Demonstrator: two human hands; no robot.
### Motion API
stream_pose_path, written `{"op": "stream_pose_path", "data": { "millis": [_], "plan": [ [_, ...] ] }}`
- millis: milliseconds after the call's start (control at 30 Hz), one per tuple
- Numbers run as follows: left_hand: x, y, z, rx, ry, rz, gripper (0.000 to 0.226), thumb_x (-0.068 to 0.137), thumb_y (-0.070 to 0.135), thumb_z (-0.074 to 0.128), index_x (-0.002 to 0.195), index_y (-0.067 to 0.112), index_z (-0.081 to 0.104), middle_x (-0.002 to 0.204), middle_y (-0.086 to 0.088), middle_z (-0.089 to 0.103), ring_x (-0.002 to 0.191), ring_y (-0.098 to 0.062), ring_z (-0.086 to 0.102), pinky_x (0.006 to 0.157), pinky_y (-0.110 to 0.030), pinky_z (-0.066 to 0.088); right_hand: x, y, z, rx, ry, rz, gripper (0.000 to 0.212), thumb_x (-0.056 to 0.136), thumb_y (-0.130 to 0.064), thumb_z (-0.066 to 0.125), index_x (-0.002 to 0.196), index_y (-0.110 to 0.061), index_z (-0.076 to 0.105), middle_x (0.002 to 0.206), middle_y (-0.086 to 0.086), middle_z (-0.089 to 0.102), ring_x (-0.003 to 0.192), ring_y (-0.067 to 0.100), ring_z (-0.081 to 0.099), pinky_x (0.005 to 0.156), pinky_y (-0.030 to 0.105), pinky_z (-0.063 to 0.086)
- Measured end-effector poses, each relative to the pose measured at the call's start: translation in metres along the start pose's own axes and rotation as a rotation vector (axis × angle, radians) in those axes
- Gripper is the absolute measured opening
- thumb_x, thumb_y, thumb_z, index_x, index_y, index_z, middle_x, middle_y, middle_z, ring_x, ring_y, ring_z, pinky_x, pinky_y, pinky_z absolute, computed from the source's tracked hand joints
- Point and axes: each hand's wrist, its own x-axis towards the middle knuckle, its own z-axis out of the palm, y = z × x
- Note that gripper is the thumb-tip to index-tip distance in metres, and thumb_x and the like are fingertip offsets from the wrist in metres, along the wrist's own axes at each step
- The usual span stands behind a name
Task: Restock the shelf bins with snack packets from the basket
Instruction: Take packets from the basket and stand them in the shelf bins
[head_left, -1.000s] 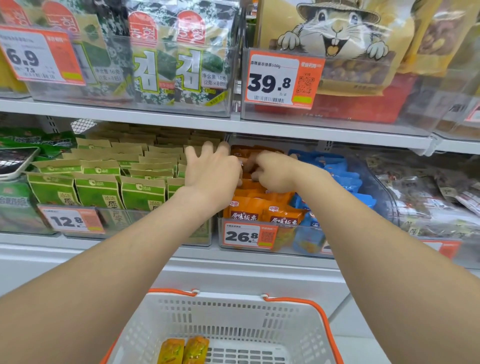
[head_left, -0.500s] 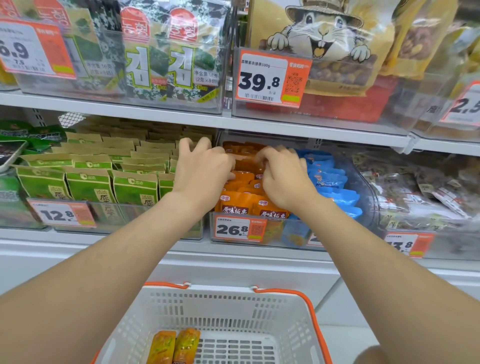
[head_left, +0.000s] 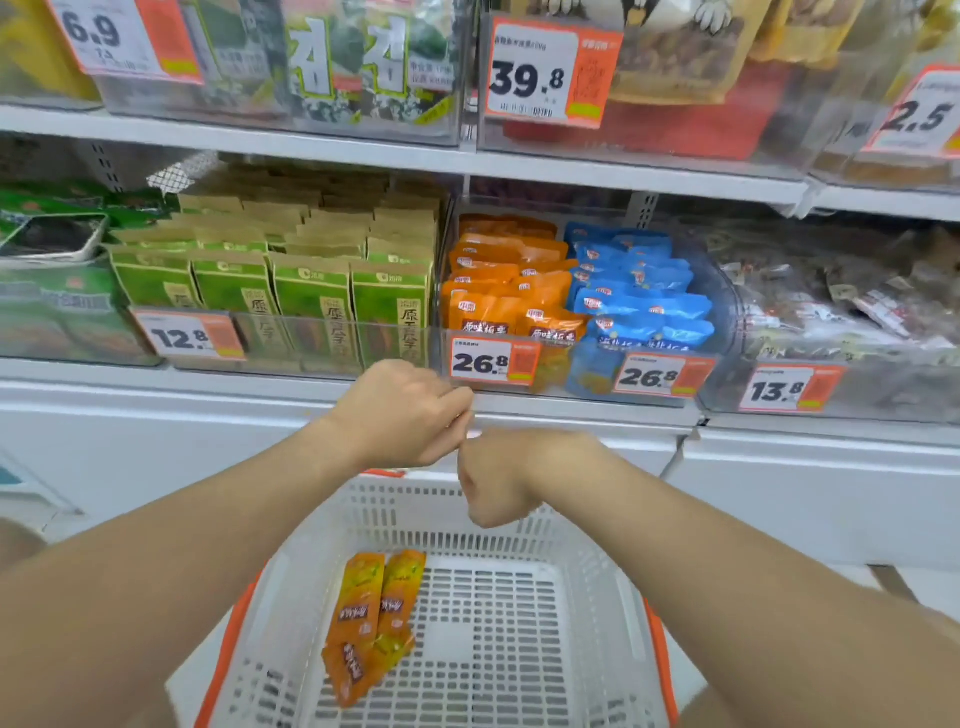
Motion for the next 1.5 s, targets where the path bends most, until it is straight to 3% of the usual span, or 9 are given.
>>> {"op": "stream_pose_path", "data": {
  "millis": [200, 333, 467, 600, 767, 867, 1000, 1200, 1500],
  "plan": [
    [-0.084, 0.04, 0.064, -0.081, -0.666, -0.33, 0.028, 0.098, 0.045, 0.041, 0.082, 0.026, 0.053, 0.086, -0.001, 0.072, 0.076, -0.028, 0.069, 0.062, -0.034, 0.044, 0.04, -0.006, 0.07, -0.094, -0.006, 0.029, 0.007, 0.096, -0.015, 0.052, 0.094, -0.013, 0.059, 0.101, 0.005, 0.057, 0.088, 0.027, 0.06, 0.082, 0.04, 0.053],
    [-0.127, 0.054, 0.105, -0.173, -0.991, -0.475, 0.03, 0.102, 0.039, 0.043, 0.092, 0.019, 0.063, 0.092, 0.001, 0.068, 0.085, -0.024, 0.065, 0.077, -0.038, 0.057, 0.062, 0.001, 0.101, -0.141, -0.076, 0.041, 0.009, 0.097, -0.008, 0.053, 0.105, -0.013, 0.056, 0.106, 0.005, 0.06, 0.084, 0.026, 0.059, 0.074, 0.038, 0.051],
    [-0.156, 0.07, 0.145, -0.186, -1.212, -0.195, 0.03, 0.108, 0.022, 0.044, 0.132, 0.019, 0.061, 0.135, -0.005, 0.063, 0.108, -0.023, 0.058, 0.088, -0.034, 0.046, 0.085, 0.005, 0.119, -0.099, -0.091, 0.064, 0.011, 0.097, -0.008, 0.053, 0.107, -0.013, 0.054, 0.104, 0.004, 0.055, 0.085, 0.026, 0.057, 0.075, 0.038, 0.051],
    [-0.173, 0.085, 0.172, -0.239, -1.289, -0.083, 0.053, 0.108, 0.02, 0.054, 0.157, 0.033, 0.037, 0.172, -0.009, 0.013, 0.152, -0.041, 0.03, 0.104, -0.056, 0.049, 0.101, 0.007, 0.127, -0.04, -0.113, 0.059, 0.025, 0.1, -0.01, 0.05, 0.123, -0.012, 0.059, 0.12, 0.007, 0.059, 0.09, 0.026, 0.057, 0.078, 0.039, 0.049],
    [-0.168, 0.092, 0.185, -0.135, -1.458, 0.037, 0.042, 0.106, 0.016, 0.055, 0.148, 0.023, 0.056, 0.171, -0.009, 0.02, 0.149, -0.038, 0.035, 0.107, -0.05, 0.046, 0.118, 0.01, 0.134, -0.007, -0.093, 0.076, 0.025, 0.097, -0.007, 0.052, 0.076, -0.017, 0.043, 0.089, 0.004, 0.052, 0.067, 0.018, 0.049, 0.069, 0.036, 0.046],
    [-0.163, 0.089, 0.195, -0.18, -1.363, 0.054, 0.022, 0.097, 0.007, 0.064, 0.116, 0.01, 0.074, 0.15, -0.008, 0.045, 0.122, -0.033, 0.055, 0.077, -0.043, 0.046, 0.119, 0.014, 0.133, 0.034, -0.105, 0.079, 0.03, 0.096, -0.005, 0.05, 0.072, -0.019, 0.038, 0.08, 0.002, 0.046, 0.064, 0.015, 0.044, 0.063, 0.034, 0.042],
    [-0.154, 0.073, 0.199, -0.342, -1.162, -0.216, 0.014, 0.091, 0.028, 0.077, 0.104, 0.028, 0.081, 0.117, 0.001, 0.066, 0.112, -0.025, 0.057, 0.093, -0.039, 0.05, 0.114, 0.029, 0.129, 0.051, -0.081, 0.106, 0.015, 0.097, -0.007, 0.049, 0.085, -0.016, 0.051, 0.09, 0.002, 0.052, 0.082, 0.023, 0.056, 0.075, 0.039, 0.049],
    [-0.116, 0.063, 0.164, -0.862, -0.657, -0.779, 0.01, 0.095, 0.026, 0.076, 0.1, 0.022, 0.082, 0.094, 0.004, 0.076, 0.093, -0.017, 0.068, 0.083, -0.035, 0.053, 0.091, 0.047, 0.111, 0.14, -0.02, 0.143, 0.03, 0.1, -0.017, 0.053, 0.129, -0.016, 0.062, 0.126, 0.009, 0.061, 0.114, 0.031, 0.061, 0.1, 0.049, 0.054],
    [-0.056, 0.067, 0.09, -1.415, -0.199, -1.086, 0.022, 0.106, 0.026, 0.061, 0.113, 0.015, 0.078, 0.099, -0.012, 0.08, 0.085, -0.025, 0.077, 0.079, -0.045, 0.064, 0.027, 0.063, 0.044, 0.319, 0.33, 0.086, 0.029, 0.089, -0.017, 0.075, 0.117, -0.02, 0.071, 0.104, 0.003, 0.068, 0.085, 0.019, 0.063, 0.072, 0.031, 0.052]
  ]
}}
